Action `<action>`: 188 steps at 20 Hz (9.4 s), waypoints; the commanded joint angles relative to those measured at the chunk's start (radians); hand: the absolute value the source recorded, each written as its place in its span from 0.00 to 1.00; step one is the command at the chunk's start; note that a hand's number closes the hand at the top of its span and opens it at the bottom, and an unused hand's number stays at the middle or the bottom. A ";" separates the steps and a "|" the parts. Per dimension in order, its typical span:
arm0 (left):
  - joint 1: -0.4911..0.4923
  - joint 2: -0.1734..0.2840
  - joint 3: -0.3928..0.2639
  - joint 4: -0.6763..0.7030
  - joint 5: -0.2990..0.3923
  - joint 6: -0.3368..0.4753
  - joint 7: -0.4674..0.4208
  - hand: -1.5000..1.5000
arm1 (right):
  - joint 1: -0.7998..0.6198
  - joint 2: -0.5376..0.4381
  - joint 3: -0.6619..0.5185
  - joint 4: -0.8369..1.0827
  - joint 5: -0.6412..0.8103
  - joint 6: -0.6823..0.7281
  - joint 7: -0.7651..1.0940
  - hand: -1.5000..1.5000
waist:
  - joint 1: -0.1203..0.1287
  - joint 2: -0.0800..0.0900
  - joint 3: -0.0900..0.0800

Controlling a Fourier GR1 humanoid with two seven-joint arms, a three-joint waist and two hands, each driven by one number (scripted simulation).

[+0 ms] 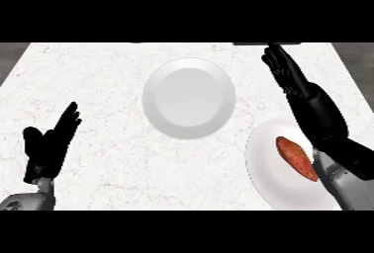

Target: Pick the sweet potato from the plate and place it in the plate

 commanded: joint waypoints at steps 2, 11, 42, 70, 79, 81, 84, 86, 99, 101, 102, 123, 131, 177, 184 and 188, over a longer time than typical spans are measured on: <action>0.023 0.025 -0.009 -0.053 -0.079 0.040 -0.065 0.50 | 0.078 0.024 -0.112 0.001 -0.271 0.116 0.042 0.00 | 0.008 0.019 -0.003; 0.107 0.103 0.034 0.001 -0.121 -0.001 -0.291 0.50 | 0.284 0.001 -0.363 0.120 -0.461 0.107 0.021 0.00 | -0.004 0.021 -0.005; 0.142 0.079 0.066 0.014 -0.160 -0.044 -0.363 0.50 | 0.200 -0.434 -0.321 0.337 -0.173 0.809 0.246 0.00 | 0.033 0.026 -0.005; 0.122 0.015 0.126 -0.023 -0.240 -0.069 -0.317 0.50 | 0.060 -0.112 -0.161 0.609 0.529 0.879 -0.024 0.00 | 0.019 0.022 -0.005; 0.156 -0.022 0.129 -0.002 -0.272 -0.088 -0.385 0.50 | 0.089 -0.051 -0.171 0.631 0.640 0.856 -0.106 0.00 | 0.016 0.021 -0.005; 0.158 -0.037 0.113 -0.051 -0.287 -0.091 -0.329 0.50 | 0.092 -0.063 -0.205 0.650 0.638 0.879 -0.149 1.00 | 0.017 0.021 -0.005; 0.113 -0.006 0.163 -0.020 -0.246 -0.121 -0.311 0.50 | 0.064 -0.045 -0.215 0.710 0.640 0.844 -0.210 1.00 | 0.018 0.023 -0.005; 0.136 -0.040 0.140 -0.027 -0.283 -0.095 -0.332 0.50 | 0.109 -0.082 -0.237 0.613 0.629 0.896 -0.188 1.00 | 0.015 0.021 -0.005; 0.047 -0.046 0.077 -0.050 -0.283 -0.132 -0.310 0.50 | -0.363 -0.203 -0.206 1.041 0.964 0.416 -0.238 1.00 | 0.133 0.067 0.001; 0.055 -0.037 0.073 -0.068 -0.299 -0.128 -0.311 0.50 | -0.372 -0.213 -0.226 1.067 0.982 0.312 -0.259 1.00 | 0.141 0.070 0.004; 0.055 -0.041 0.083 -0.052 -0.279 -0.136 -0.325 0.50 | -0.389 -0.196 -0.236 1.085 0.986 0.259 -0.259 1.00 | 0.138 0.070 0.002; 0.123 -0.047 0.125 -0.044 -0.275 -0.119 -0.315 0.50 | -0.731 -0.091 -0.411 1.244 0.808 0.272 -0.718 1.00 | 0.041 0.026 -0.005; 0.091 -0.032 0.146 -0.005 -0.295 -0.110 -0.302 0.50 | -0.777 0.081 -0.375 1.131 0.795 0.344 -0.539 1.00 | 0.012 0.018 -0.006; 0.110 -0.044 0.145 -0.070 -0.295 -0.145 -0.313 0.50 | -0.778 0.163 -0.663 1.469 0.410 0.312 -0.335 0.00 | 0.071 0.047 -0.003; 0.025 -0.070 0.119 -0.013 -0.325 -0.118 -0.316 0.50 | -0.746 0.037 -0.680 1.488 0.406 0.435 -0.461 0.00 | 0.083 0.064 -0.002; 0.065 -0.088 0.104 -0.028 -0.336 -0.108 -0.332 0.50 | -0.713 -0.040 -0.667 1.503 0.429 0.485 -0.513 0.00 | 0.099 0.064 -0.001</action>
